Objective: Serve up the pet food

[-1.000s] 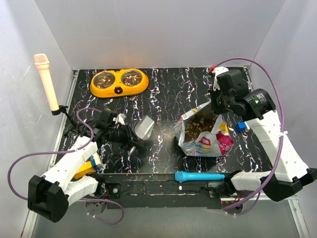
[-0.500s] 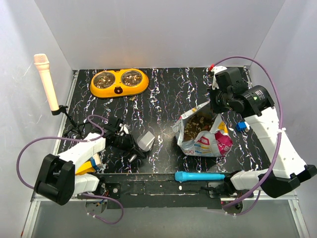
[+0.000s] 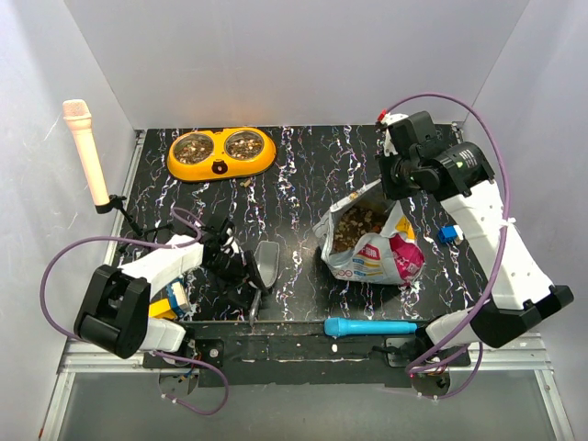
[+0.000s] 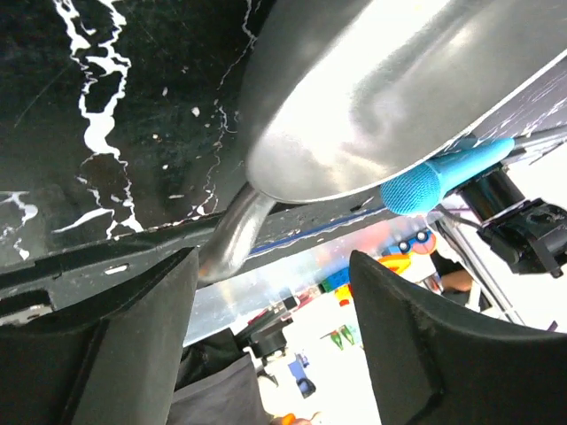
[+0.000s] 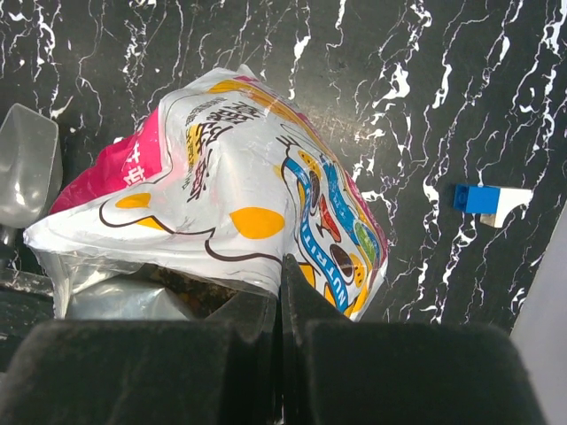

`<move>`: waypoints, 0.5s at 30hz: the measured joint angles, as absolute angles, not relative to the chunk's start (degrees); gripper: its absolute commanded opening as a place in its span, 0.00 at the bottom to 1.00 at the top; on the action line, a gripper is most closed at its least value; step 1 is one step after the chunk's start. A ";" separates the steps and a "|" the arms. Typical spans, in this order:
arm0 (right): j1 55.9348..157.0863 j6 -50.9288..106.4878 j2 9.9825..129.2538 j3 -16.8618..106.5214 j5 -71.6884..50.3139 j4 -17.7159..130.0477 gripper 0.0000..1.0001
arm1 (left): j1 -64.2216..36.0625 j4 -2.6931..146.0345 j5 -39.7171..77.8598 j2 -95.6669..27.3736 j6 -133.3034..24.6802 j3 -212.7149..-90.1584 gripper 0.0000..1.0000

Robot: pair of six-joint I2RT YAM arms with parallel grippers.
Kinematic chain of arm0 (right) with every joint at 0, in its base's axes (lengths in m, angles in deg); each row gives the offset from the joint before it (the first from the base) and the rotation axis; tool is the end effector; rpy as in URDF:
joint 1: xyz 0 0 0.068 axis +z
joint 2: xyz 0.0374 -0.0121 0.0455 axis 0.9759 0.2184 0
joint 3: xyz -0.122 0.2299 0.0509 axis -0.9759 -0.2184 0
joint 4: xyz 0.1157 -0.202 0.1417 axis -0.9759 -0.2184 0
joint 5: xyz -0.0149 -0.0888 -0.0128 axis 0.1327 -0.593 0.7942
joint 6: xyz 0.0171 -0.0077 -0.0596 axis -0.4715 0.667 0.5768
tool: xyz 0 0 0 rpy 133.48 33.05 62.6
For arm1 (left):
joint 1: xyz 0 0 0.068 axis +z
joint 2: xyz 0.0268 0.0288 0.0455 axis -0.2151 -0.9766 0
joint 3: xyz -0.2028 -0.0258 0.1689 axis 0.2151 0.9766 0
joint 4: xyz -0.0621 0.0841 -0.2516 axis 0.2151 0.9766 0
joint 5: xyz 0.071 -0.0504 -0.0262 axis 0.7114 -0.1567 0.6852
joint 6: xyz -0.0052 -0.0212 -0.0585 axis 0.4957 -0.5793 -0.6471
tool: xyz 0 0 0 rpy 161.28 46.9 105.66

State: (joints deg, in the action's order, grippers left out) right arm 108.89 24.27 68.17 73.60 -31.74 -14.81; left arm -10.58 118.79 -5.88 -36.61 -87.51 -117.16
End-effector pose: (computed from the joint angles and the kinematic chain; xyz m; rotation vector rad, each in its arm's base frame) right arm 0.2311 0.1286 0.4398 -0.3255 2.3376 0.0743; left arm 0.1843 -0.1067 0.1315 0.4914 -2.7471 0.7588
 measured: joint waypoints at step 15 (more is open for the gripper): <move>108.89 24.27 70.36 75.63 -26.86 -15.64 0.01 | -17.58 136.21 5.77 -45.39 -80.73 -159.45 0.85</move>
State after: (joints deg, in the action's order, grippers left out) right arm 108.89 24.27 70.36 75.63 -26.86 -15.64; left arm -17.58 136.21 5.77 -45.39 -80.73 -159.45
